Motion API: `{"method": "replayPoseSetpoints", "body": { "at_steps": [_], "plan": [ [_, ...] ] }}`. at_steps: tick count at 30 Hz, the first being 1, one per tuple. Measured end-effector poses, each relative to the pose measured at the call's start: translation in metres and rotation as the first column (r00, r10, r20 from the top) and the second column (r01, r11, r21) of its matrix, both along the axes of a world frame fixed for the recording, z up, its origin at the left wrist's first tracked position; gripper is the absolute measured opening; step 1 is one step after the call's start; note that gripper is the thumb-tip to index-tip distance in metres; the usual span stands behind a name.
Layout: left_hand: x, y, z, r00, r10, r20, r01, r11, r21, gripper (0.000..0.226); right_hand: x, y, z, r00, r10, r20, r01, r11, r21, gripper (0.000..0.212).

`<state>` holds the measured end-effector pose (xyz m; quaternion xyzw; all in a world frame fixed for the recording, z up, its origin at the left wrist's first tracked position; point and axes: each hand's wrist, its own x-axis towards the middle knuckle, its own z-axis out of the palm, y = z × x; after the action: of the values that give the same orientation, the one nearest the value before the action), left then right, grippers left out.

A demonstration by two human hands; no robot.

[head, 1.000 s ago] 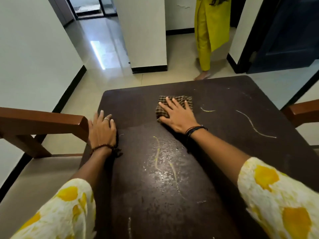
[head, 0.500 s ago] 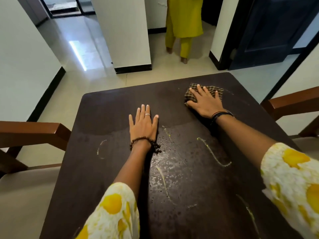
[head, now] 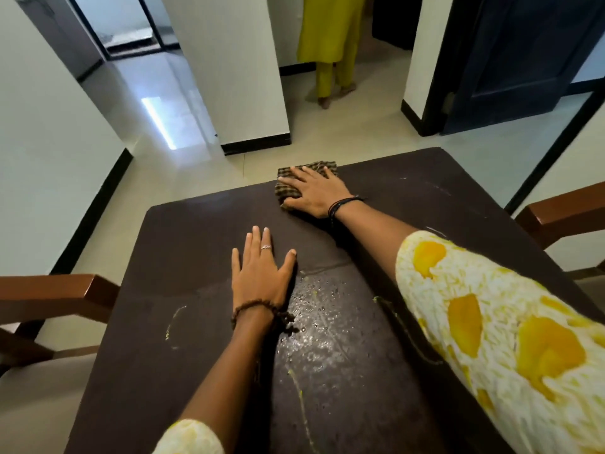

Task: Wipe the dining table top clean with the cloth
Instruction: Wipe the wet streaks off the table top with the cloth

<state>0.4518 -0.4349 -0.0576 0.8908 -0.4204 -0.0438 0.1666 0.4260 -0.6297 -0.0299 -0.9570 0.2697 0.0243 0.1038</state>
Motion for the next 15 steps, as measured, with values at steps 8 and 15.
{"method": "replayPoseSetpoints", "body": {
  "at_steps": [8, 15],
  "plan": [
    [0.001, -0.002, -0.002, 1.0, -0.004, 0.015, 0.004, 1.0, 0.026, 0.065, -0.087, -0.059, -0.005, 0.916, -0.401, -0.018, 0.401, 0.916, 0.006, 0.062],
    [0.004, -0.002, 0.0, 1.0, 0.001, -0.006, -0.001, 1.0, 0.007, 0.063, -0.076, 0.043, -0.007, 0.991, -0.13, 0.043, 0.133, 0.988, -0.075, 0.061]
  ]
}}
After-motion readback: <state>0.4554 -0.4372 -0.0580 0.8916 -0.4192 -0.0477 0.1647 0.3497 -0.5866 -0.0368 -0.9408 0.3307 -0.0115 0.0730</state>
